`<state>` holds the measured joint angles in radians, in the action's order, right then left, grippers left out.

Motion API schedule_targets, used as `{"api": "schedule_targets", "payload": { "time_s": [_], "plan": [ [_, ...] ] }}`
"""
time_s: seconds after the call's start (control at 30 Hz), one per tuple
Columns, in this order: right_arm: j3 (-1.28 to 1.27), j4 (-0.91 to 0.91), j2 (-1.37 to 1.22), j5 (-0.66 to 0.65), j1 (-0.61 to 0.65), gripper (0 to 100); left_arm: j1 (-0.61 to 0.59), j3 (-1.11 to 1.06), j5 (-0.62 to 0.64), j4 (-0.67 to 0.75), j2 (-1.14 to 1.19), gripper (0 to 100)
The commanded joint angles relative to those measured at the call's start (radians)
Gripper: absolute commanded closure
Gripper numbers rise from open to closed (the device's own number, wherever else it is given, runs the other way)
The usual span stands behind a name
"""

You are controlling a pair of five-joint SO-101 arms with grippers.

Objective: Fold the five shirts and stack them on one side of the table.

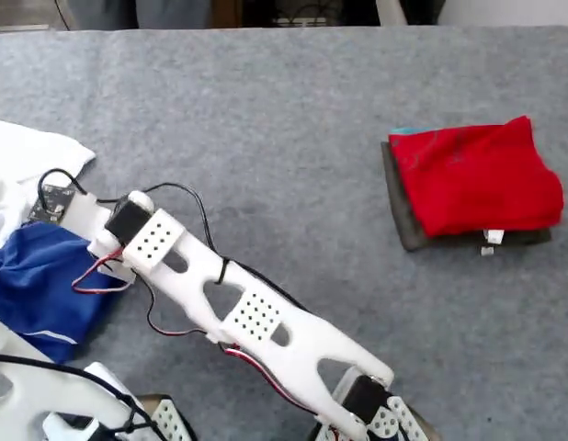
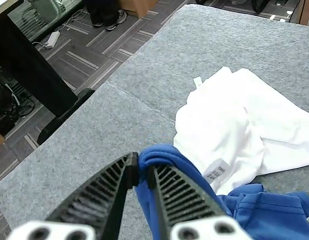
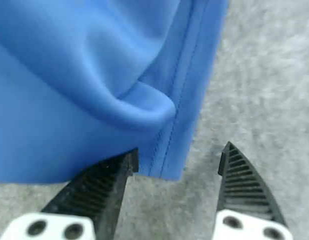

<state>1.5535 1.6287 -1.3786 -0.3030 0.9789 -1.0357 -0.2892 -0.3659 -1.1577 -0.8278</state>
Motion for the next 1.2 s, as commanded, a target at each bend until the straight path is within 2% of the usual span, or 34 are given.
{"api": "schedule_targets", "payload": {
  "time_s": [0.0, 0.13, 0.17, 0.43, 0.63, 0.8, 1.0, 1.07, 1.17],
  "plan": [
    [0.058, 0.017, 0.005, -0.005, -0.008, 77.3, -0.001, 0.004, 0.006, 0.023, -0.012, 97],
    [0.061, 0.023, 0.021, 0.002, -0.052, 99.3, 0.001, 0.004, 0.006, 0.023, -0.012, 97],
    [0.061, 0.031, 0.025, 0.002, -0.071, 96.8, 0.001, 0.004, 0.006, 0.023, -0.012, 97],
    [0.061, 0.121, 0.122, -0.003, -0.242, 98.6, 0.062, -0.054, 0.006, 0.023, -0.012, 97],
    [0.061, 0.117, 0.243, -0.041, -0.485, 98.6, 0.179, -0.074, 0.006, 0.021, -0.012, 97],
    [0.059, 0.035, 0.282, -0.163, -0.692, 98.6, 0.36, -0.217, 0.006, 0.025, -0.012, 97],
    [0.042, -0.233, 0.232, -0.25, -0.845, 98.2, 0.647, -0.438, 0.021, 0.075, -0.011, 97],
    [0.044, -0.256, 0.211, -0.236, -0.862, 93.5, 0.713, -0.512, 0.052, 0.132, -0.011, 97],
    [0.073, -0.207, 0.209, -0.11, -0.884, 78.9, 0.748, -0.581, 0.061, 0.18, -0.011, 97]
  ]
}}
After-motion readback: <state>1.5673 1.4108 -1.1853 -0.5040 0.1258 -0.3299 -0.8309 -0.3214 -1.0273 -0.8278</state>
